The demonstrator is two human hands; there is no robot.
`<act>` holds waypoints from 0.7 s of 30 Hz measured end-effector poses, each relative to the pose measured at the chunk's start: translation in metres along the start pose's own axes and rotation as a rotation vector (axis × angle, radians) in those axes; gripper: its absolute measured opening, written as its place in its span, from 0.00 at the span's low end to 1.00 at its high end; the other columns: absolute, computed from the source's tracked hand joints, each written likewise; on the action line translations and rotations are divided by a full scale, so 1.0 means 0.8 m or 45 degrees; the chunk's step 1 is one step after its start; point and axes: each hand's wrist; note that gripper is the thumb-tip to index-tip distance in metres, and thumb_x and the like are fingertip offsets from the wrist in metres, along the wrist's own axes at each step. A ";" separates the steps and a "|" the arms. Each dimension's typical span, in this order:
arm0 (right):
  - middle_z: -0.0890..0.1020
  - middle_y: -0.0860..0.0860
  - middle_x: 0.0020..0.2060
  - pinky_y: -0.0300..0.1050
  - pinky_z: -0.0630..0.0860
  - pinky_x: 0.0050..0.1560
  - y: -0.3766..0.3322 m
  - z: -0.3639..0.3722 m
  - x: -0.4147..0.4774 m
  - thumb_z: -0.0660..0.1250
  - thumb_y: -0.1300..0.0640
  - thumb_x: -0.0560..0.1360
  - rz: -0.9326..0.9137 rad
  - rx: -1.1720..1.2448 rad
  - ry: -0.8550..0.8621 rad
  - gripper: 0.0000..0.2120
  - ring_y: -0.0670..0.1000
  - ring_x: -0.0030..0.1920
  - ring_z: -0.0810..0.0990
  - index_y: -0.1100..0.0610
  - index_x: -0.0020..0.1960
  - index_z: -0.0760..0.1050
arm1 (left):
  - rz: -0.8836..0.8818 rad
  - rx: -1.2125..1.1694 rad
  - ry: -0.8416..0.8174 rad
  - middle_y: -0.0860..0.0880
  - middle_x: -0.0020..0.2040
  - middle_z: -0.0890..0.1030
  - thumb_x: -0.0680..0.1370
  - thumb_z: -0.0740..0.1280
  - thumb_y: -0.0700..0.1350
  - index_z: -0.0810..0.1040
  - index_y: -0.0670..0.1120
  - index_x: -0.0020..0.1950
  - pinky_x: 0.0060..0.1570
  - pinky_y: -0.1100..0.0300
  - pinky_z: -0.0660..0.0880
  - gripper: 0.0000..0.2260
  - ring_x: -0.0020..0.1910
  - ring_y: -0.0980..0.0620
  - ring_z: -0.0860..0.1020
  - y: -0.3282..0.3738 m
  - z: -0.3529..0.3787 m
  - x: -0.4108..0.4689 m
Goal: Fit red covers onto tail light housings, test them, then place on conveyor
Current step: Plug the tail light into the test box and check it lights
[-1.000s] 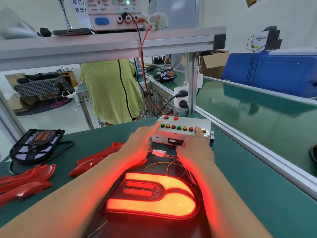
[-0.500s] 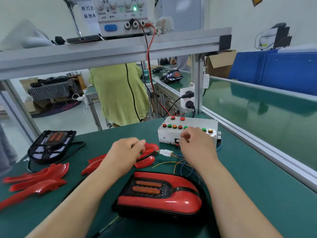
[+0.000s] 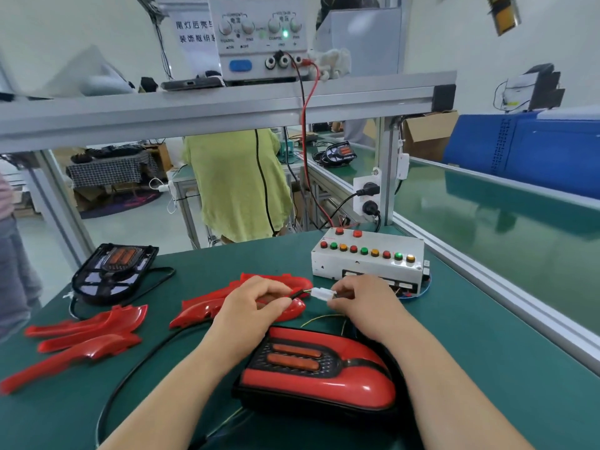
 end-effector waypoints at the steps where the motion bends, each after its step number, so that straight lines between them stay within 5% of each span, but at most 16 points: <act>1: 0.84 0.47 0.45 0.38 0.74 0.45 -0.003 -0.001 -0.001 0.72 0.53 0.75 -0.037 0.077 -0.006 0.05 0.44 0.44 0.79 0.51 0.51 0.83 | 0.048 -0.011 0.002 0.63 0.50 0.81 0.73 0.74 0.50 0.83 0.59 0.47 0.53 0.69 0.70 0.05 0.52 0.62 0.78 0.000 -0.002 0.001; 3: 0.82 0.43 0.40 0.28 0.68 0.38 -0.009 -0.001 -0.004 0.72 0.55 0.75 -0.107 0.172 -0.041 0.03 0.37 0.38 0.76 0.49 0.48 0.82 | 0.153 0.018 -0.027 0.65 0.54 0.79 0.71 0.74 0.51 0.82 0.60 0.52 0.58 0.73 0.66 0.11 0.59 0.63 0.75 -0.001 -0.005 0.004; 7: 0.83 0.45 0.38 0.28 0.70 0.37 -0.019 0.000 -0.009 0.72 0.56 0.76 -0.144 0.272 -0.169 0.05 0.38 0.35 0.77 0.52 0.51 0.84 | 0.213 0.036 -0.185 0.68 0.58 0.78 0.72 0.75 0.43 0.78 0.65 0.58 0.62 0.71 0.66 0.21 0.61 0.66 0.75 0.001 -0.005 0.008; 13: 0.82 0.46 0.35 0.27 0.71 0.38 -0.025 0.000 -0.013 0.73 0.60 0.74 -0.147 0.451 -0.194 0.06 0.39 0.34 0.77 0.54 0.51 0.84 | 0.130 0.060 -0.289 0.66 0.52 0.82 0.70 0.72 0.54 0.81 0.64 0.54 0.58 0.62 0.72 0.14 0.54 0.66 0.79 0.003 -0.004 0.011; 21: 0.84 0.46 0.36 0.30 0.73 0.38 -0.024 0.000 -0.014 0.79 0.53 0.68 -0.109 0.464 -0.107 0.09 0.38 0.35 0.78 0.51 0.46 0.84 | 0.142 -0.093 -0.327 0.58 0.47 0.85 0.74 0.72 0.51 0.83 0.63 0.53 0.53 0.62 0.77 0.09 0.47 0.61 0.82 0.004 0.000 0.011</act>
Point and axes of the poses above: each hand's wrist, its own x-axis towards the middle knuckle, its own z-axis out of the palm, y = z × x
